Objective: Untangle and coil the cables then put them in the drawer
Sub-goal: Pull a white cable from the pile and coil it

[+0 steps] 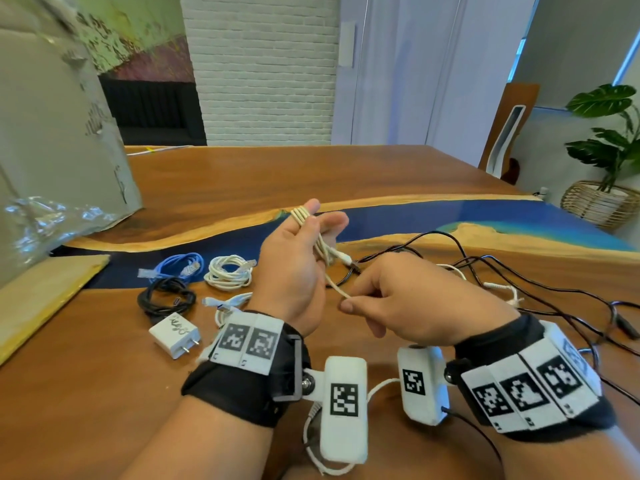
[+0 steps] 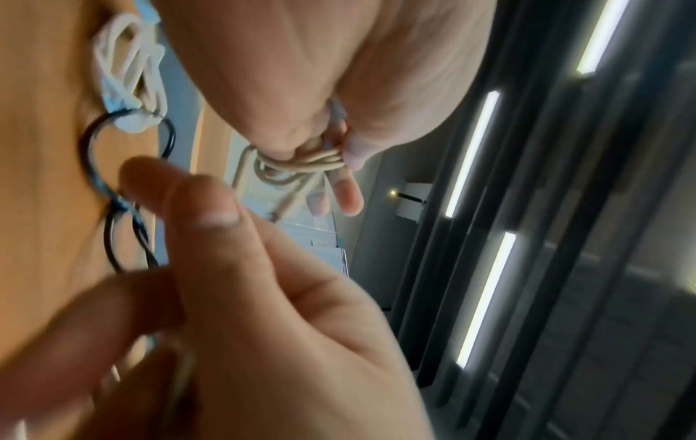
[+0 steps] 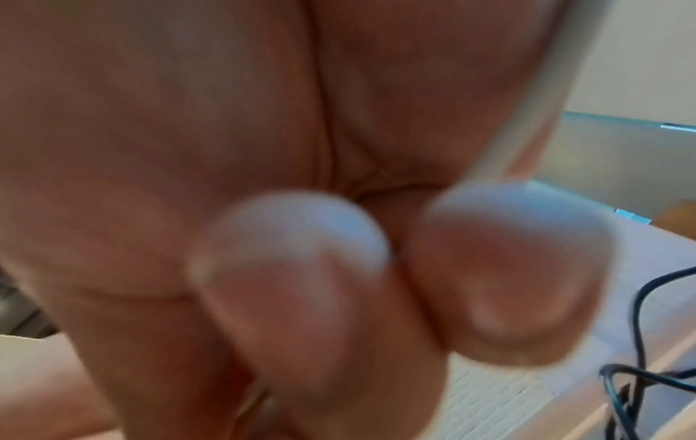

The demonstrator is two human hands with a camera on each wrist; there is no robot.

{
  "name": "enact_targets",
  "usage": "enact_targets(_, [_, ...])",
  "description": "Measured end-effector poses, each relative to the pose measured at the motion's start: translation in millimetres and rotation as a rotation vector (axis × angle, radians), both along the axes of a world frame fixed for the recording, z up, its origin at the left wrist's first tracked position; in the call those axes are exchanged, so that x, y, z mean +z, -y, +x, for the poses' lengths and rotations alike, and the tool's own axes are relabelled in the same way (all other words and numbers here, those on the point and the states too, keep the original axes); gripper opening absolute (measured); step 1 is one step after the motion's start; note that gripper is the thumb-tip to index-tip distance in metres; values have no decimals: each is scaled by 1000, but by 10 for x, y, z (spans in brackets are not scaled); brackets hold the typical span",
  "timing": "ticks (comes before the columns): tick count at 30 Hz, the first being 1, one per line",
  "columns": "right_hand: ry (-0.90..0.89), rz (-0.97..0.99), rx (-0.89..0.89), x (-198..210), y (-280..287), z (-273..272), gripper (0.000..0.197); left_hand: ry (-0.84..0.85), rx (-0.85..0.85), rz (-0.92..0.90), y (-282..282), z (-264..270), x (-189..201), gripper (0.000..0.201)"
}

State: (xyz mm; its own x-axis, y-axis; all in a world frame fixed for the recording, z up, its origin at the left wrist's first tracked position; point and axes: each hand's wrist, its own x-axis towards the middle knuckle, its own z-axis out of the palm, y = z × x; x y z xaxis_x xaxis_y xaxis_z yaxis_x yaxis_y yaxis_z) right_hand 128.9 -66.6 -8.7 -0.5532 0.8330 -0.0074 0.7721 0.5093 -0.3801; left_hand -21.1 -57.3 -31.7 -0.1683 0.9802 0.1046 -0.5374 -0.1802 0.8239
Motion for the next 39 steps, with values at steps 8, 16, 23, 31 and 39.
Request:
enact_targets(8, [-242,276,-84,149,36,193,7,-924,-190,41,34,-28,-134,41])
enact_targets(16, [-591,233,-12,106,-75,311,11,-467,-574,-95,201,-18,50,58])
enact_targets(23, [-675,224,-14,-52,-234,292,26,-172,-558,-124,174,-82,63,57])
enact_targets(31, [-873,-55,-45,-143,-211,45,20,-24,-361,-90,122,-82,68,52])
enact_targets(39, [-1067,-245,-48,-185,-173,-78,16,-182,-117,-87,51,-35,29,52])
